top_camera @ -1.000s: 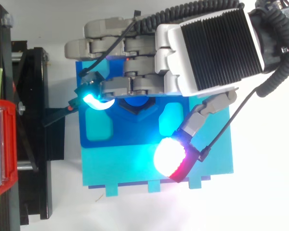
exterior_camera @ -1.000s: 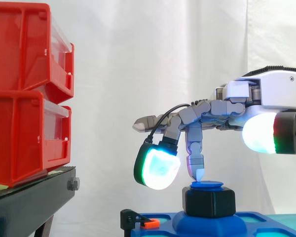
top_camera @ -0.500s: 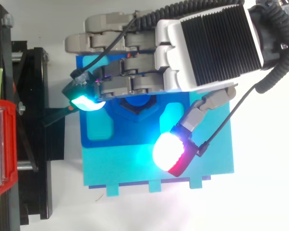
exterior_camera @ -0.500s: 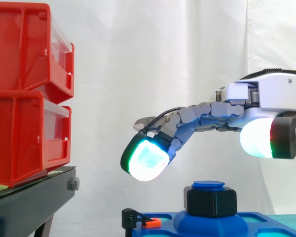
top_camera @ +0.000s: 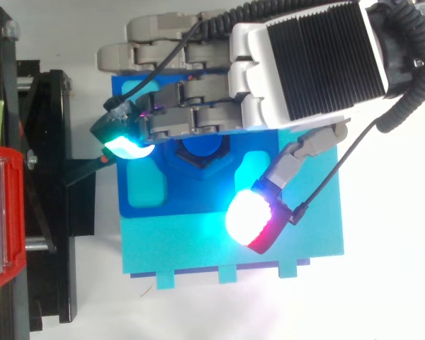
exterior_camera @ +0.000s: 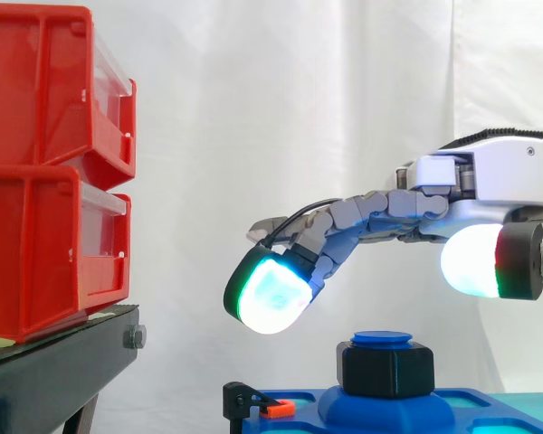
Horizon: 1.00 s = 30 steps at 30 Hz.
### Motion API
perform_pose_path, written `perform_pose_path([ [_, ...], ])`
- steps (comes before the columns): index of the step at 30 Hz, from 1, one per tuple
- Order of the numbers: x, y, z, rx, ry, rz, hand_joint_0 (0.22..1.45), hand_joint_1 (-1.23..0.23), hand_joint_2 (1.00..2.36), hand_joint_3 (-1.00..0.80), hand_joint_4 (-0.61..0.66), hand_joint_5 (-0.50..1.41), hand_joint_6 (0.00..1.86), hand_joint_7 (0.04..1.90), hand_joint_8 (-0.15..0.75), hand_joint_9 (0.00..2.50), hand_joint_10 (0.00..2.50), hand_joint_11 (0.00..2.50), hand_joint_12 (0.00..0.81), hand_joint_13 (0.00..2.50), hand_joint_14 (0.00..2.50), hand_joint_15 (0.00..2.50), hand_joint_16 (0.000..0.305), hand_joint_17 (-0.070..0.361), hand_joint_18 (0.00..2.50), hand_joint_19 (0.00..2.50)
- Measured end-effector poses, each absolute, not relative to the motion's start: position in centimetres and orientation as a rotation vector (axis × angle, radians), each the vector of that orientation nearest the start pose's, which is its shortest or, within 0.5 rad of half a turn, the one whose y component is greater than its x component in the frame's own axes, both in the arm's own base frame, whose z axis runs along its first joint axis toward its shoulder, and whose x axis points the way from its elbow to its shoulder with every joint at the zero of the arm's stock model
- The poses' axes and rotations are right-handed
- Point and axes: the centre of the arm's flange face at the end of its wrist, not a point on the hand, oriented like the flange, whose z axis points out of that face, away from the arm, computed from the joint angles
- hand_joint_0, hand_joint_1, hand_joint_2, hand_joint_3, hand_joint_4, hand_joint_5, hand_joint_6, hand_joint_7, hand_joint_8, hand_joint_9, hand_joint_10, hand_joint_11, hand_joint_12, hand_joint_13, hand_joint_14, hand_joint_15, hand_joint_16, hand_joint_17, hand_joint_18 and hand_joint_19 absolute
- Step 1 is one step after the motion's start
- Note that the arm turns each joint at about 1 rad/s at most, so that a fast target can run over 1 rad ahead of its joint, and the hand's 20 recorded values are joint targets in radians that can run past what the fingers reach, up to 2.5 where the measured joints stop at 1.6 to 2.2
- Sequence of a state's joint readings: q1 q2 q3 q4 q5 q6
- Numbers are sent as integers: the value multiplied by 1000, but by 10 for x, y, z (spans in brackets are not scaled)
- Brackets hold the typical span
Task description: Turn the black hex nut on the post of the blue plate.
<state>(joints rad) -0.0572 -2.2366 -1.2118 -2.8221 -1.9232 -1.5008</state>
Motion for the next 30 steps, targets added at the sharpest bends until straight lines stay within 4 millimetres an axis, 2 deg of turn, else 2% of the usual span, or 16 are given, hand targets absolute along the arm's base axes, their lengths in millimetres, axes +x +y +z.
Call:
perform_pose_path([
  [11, 720, -142, 277, -180, 1587, 285, 355, -231, 1000, -500, 459, -197, 502, 858, 142, 0, 122, 0, 261, 0, 0, 76, 56, 126, 0, 0],
  [30, 718, -142, 271, -180, 1599, 285, 366, -218, 1000, -500, 524, -162, 502, 903, 136, 0, 325, 0, 247, 0, 1, 85, 54, 123, 0, 0],
])
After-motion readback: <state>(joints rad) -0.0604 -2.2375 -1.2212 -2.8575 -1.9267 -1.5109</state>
